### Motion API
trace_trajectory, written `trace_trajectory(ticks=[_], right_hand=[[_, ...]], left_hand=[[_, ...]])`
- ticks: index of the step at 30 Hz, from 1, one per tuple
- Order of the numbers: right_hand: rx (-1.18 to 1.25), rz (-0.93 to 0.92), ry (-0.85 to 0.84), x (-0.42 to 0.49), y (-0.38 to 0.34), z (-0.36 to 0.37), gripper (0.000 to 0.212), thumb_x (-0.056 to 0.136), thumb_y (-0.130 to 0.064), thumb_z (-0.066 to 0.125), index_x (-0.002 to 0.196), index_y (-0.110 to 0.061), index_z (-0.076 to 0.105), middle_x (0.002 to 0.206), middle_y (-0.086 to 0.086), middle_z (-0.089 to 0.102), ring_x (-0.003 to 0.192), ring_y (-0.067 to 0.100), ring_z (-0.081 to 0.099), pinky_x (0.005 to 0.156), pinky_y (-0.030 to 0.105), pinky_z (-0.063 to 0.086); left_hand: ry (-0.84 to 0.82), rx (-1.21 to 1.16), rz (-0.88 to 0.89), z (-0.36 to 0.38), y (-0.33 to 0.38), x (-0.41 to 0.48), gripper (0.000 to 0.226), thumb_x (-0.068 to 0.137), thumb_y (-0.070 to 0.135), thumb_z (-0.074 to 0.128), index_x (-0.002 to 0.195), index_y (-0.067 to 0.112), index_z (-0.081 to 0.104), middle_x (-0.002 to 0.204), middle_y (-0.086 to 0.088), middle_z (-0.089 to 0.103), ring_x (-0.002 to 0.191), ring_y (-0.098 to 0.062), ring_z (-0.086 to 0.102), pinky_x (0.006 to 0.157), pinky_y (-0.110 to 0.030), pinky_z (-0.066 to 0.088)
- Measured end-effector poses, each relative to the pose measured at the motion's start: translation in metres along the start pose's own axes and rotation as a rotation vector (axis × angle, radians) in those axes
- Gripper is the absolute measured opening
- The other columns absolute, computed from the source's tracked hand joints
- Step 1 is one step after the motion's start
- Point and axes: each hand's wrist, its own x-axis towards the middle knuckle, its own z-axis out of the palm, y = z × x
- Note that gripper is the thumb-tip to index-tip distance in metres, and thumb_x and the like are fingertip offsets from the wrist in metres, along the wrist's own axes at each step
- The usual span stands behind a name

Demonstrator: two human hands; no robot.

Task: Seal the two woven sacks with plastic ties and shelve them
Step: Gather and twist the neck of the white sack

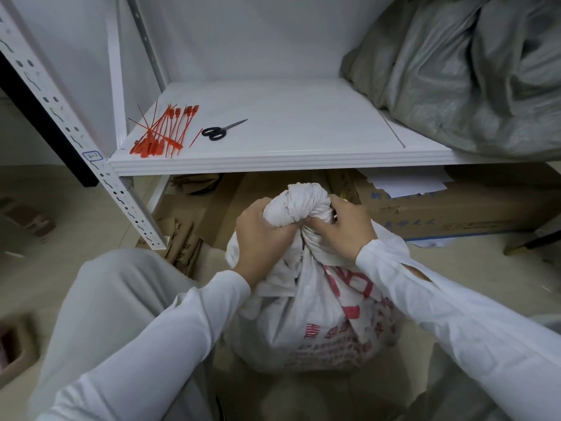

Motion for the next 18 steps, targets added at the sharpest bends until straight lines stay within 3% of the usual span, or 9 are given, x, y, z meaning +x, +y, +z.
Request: trace_trajectory(ticks=[5,10,14,16,18], right_hand=[[0.122,0.058,0.023,-0.001,-0.002,0.009,0.015,0.084,-0.031,0.066,0.084,-0.022,0.053,0.078,-0.005,0.058,0.079,0.02,0.055,0.068,0.027,0.035],[0.258,0.126,0.058,-0.001,-0.002,0.01,0.014,0.085,-0.024,0.065,0.077,-0.021,0.054,0.076,-0.002,0.058,0.074,0.018,0.052,0.067,0.029,0.037],[0.313,0.157,0.062,0.002,-0.001,0.006,0.03,0.084,-0.014,0.061,0.064,-0.029,0.045,0.065,-0.007,0.051,0.064,0.016,0.046,0.065,0.029,0.035],[0.323,0.158,0.061,0.002,-0.001,0.006,0.033,0.084,-0.012,0.061,0.063,-0.03,0.044,0.064,-0.008,0.05,0.065,0.016,0.046,0.066,0.028,0.036],[0.33,0.151,0.067,0.003,-0.001,0.006,0.031,0.084,-0.011,0.061,0.065,-0.031,0.047,0.066,-0.009,0.052,0.068,0.016,0.048,0.068,0.028,0.038]], left_hand=[[-0.045,-0.158,-0.124,0.004,0.004,-0.014,0.035,0.071,0.023,0.085,0.101,0.015,0.07,0.095,0.003,0.072,0.092,-0.013,0.068,0.082,-0.034,0.057],[-0.213,-0.212,-0.199,0.004,0.012,-0.024,0.042,0.076,0.014,0.079,0.111,0.024,0.057,0.103,0.01,0.064,0.097,-0.007,0.062,0.078,-0.015,0.051],[-0.397,-0.389,-0.395,-0.002,0.008,-0.026,0.071,0.06,0.02,0.078,0.124,0.022,0.046,0.117,-0.001,0.061,0.107,-0.019,0.062,0.089,-0.036,0.056],[-0.452,-0.373,-0.398,-0.005,0.008,-0.024,0.073,0.06,0.016,0.08,0.124,0.024,0.045,0.118,0.001,0.06,0.107,-0.018,0.061,0.089,-0.035,0.055],[-0.448,-0.24,-0.327,-0.004,0.011,-0.02,0.066,0.067,0.013,0.083,0.12,0.025,0.046,0.113,0.007,0.06,0.103,-0.012,0.059,0.083,-0.025,0.052]])
